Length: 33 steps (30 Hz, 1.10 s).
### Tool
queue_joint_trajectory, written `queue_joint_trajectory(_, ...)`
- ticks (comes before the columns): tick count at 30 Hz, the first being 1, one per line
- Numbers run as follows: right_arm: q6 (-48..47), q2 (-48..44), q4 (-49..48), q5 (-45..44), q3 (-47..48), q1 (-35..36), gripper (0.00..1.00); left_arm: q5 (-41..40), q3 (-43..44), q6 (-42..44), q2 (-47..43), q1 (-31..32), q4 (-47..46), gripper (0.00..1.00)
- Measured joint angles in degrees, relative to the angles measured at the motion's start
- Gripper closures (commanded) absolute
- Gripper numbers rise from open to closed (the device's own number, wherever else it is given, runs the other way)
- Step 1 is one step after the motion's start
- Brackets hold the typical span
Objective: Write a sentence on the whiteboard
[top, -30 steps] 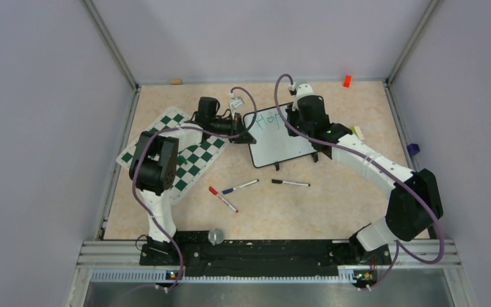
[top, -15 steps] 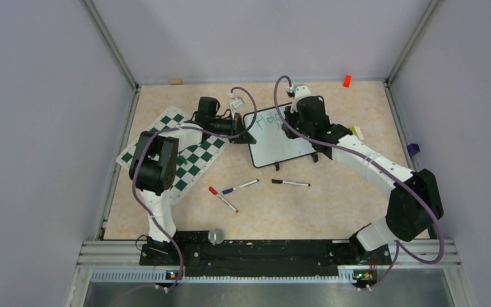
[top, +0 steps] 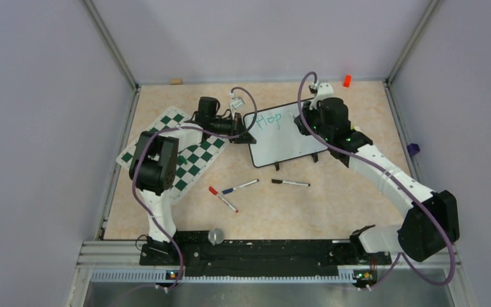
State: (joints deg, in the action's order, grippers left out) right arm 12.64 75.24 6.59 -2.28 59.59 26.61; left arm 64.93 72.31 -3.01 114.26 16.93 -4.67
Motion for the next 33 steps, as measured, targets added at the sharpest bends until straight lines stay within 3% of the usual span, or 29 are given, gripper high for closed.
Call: queue_joint_trajectory(33,1.5,5.2,-0.3,3.8,0.6,-1.3,1.00,0.0,0.0,0.2,0.0,0.0,0.0,1.00)
